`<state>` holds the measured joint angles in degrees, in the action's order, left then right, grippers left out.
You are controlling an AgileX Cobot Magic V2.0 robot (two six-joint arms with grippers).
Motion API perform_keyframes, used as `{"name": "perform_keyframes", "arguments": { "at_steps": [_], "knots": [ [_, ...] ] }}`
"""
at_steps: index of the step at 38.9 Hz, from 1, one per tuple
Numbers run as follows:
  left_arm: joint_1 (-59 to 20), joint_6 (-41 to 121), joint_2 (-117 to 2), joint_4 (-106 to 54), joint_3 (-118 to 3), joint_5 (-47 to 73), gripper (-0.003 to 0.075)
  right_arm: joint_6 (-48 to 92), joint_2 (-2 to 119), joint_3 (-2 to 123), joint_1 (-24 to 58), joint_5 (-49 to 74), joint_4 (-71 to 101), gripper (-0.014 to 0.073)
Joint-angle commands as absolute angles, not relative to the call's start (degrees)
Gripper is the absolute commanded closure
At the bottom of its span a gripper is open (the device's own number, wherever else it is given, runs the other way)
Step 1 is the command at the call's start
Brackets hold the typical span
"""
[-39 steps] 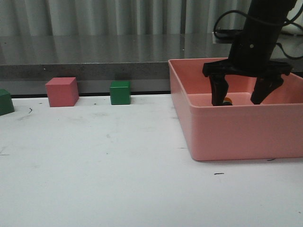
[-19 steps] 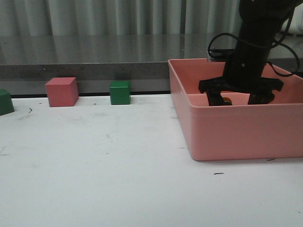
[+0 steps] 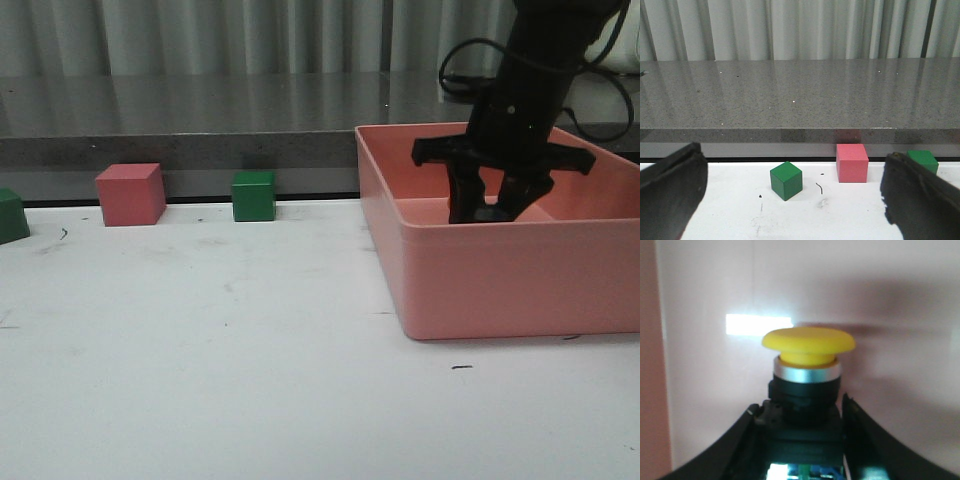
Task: Place and stand button with both arms
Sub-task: 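Lower the right gripper into the pink bin and grasp the yellow button, then lift the button out of the bin and carry it toward the left gripper's side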
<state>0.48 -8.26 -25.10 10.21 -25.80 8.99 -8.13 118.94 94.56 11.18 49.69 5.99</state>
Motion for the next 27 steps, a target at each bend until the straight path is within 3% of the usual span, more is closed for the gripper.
{"name": "perform_keyframes", "arguments": {
  "at_steps": [1,15,27],
  "knots": [
    [0.5,-8.9,-25.8,10.3,-27.9,4.5,0.0048,-7.8,110.6,96.4,11.2,49.1,6.8,0.0307],
    [0.5,-8.9,-25.8,10.3,-27.9,4.5,0.0048,-8.0,97.2,96.9,14.4,50.7,8.9,0.0307],
    [0.5,-8.9,-25.8,10.3,-27.9,4.4,0.0048,-8.8,101.6,107.4,30.0,55.4,9.0,0.0307]
  ]
}}
